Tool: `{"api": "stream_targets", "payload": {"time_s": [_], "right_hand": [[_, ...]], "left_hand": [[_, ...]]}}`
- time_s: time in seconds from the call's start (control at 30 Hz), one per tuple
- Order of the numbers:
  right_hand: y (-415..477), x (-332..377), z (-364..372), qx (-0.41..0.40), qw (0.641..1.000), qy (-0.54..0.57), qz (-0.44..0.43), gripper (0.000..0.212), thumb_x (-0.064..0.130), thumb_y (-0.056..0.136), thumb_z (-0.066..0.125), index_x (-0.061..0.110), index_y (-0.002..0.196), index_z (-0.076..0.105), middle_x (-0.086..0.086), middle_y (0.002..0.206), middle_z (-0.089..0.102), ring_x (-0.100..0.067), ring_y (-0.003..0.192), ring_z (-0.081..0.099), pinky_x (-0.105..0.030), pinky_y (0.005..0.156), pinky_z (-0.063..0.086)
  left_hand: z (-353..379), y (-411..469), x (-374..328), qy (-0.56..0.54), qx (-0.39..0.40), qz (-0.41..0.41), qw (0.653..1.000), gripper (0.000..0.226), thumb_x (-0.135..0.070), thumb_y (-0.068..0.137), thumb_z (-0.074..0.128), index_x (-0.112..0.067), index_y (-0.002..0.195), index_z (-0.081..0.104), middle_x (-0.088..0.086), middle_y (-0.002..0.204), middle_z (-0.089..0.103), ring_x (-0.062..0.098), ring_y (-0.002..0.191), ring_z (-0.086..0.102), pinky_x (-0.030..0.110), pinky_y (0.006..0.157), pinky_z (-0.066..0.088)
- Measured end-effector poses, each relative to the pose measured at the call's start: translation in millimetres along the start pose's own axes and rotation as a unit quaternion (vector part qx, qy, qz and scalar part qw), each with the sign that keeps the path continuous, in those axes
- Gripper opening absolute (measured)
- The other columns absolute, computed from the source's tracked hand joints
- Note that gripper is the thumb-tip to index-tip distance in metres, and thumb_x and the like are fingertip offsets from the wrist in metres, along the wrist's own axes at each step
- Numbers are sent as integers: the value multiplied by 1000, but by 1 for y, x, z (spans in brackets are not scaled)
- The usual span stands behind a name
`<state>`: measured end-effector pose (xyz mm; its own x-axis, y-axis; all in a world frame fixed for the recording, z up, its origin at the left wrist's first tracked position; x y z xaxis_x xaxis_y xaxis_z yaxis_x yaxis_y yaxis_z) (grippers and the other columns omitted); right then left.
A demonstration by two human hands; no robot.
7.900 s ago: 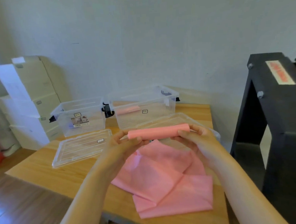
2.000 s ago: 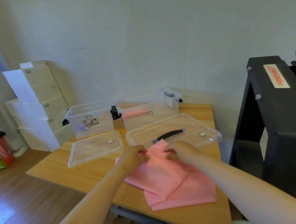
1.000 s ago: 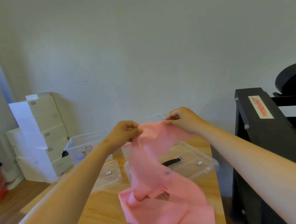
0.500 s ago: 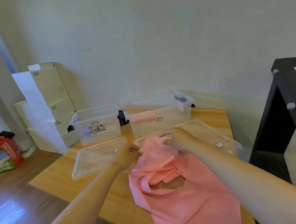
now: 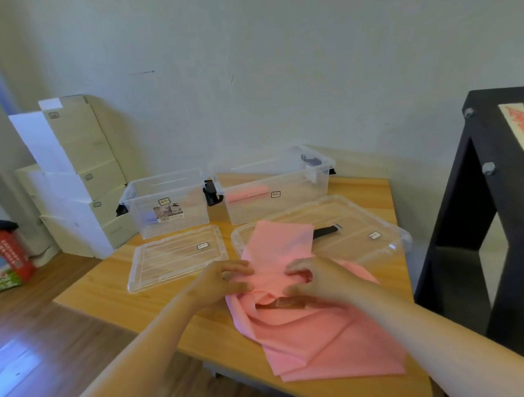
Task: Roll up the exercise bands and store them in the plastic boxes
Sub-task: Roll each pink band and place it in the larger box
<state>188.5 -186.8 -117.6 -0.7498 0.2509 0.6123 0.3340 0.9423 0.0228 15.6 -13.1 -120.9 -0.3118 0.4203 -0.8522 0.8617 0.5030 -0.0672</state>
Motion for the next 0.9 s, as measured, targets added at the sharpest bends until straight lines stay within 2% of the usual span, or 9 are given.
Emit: {"api": "stream_targets", "payload": {"time_s": [0.1, 0.17, 0.27, 0.4, 0.53, 0.6, 0.73, 0.8, 0.9], "right_hand": [[-5, 3, 5, -22, 999, -17, -34, 59, 52, 70, 77, 27, 122, 64, 12, 132, 57, -4, 125, 46, -21, 107, 31], [-7, 6, 5, -39, 998, -2, -54, 43, 45, 76, 75, 28, 114, 69, 7, 128, 61, -6, 124, 49, -21, 106, 31], [-6, 9, 1, -57, 994, 59, -78, 19, 31, 85, 69, 19, 98, 76, 3, 107, 71, -11, 106, 62, -28, 97, 42], [-3, 13, -13, -89, 991, 84, -60, 18, 25, 92, 62, 14, 97, 75, 4, 104, 73, -10, 100, 64, -29, 93, 44], [1, 17, -28, -128, 984, 108, -53, 25, 23, 93, 60, 15, 72, 70, -2, 74, 68, -11, 74, 58, -36, 75, 44], [2, 19, -37, -158, 979, 121, -46, 24, 21, 92, 61, 12, 70, 69, -10, 73, 66, -17, 70, 56, -39, 73, 44], [6, 28, -64, -202, 968, 146, -36, 23, 18, 89, 65, 23, 66, 65, 5, 68, 64, -12, 69, 57, -29, 68, 42], [10, 37, -85, -226, 959, 165, -35, 15, 19, 87, 67, 14, 73, 68, 0, 74, 66, -12, 72, 58, -26, 68, 44], [16, 56, -121, -250, 945, 200, -62, 8, 15, 87, 68, 11, 79, 69, 5, 73, 63, 0, 65, 54, -9, 60, 39]], "left_hand": [[2, -5, -3, -18, 8, 1, 1000, 32, -6, 76, 80, -22, 102, 74, -5, 131, 56, 10, 122, 51, 9, 86, 44], [1, -6, -4, -12, 4, 5, 1000, 30, -6, 74, 81, -22, 99, 75, -6, 129, 58, 9, 121, 52, 13, 90, 44], [-1, -6, -4, 2, 3, 8, 1000, 28, -7, 72, 83, -24, 93, 77, -6, 125, 61, 7, 120, 53, 24, 99, 42], [-3, -2, -5, 31, -19, 17, 999, 21, -14, 73, 85, -27, 87, 78, -10, 115, 68, 5, 112, 59, 28, 100, 42], [-4, 0, -11, 49, -28, 41, 998, 12, -17, 76, 83, -28, 78, 78, -13, 94, 74, 6, 92, 66, 30, 86, 50], [-8, 2, -19, 48, -65, 61, 995, 16, -11, 80, 78, -23, 70, 75, -13, 79, 72, 4, 77, 65, 33, 79, 51], [-28, 7, -60, 41, -137, 120, 982, 24, 1, 80, 74, -18, 67, 69, -10, 61, 65, -2, 61, 57, 20, 65, 45], [-42, 9, -87, 20, -155, 131, 979, 20, 3, 79, 74, -14, 71, 70, -7, 66, 66, -2, 61, 59, 14, 62, 47], [-68, 13, -128, 14, -191, 159, 969, 14, -2, 77, 78, -13, 76, 70, 3, 74, 69, 7, 66, 62, 17, 66, 52]]}}
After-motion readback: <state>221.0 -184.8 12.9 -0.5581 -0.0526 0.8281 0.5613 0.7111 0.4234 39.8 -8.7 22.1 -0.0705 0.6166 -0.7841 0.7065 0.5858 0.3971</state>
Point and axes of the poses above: each hand's wrist, its own y-axis towards the middle knuckle, its own z-axis out of the palm, x = y × z, the point moved 2 cm from there along y, towards the middle knuckle
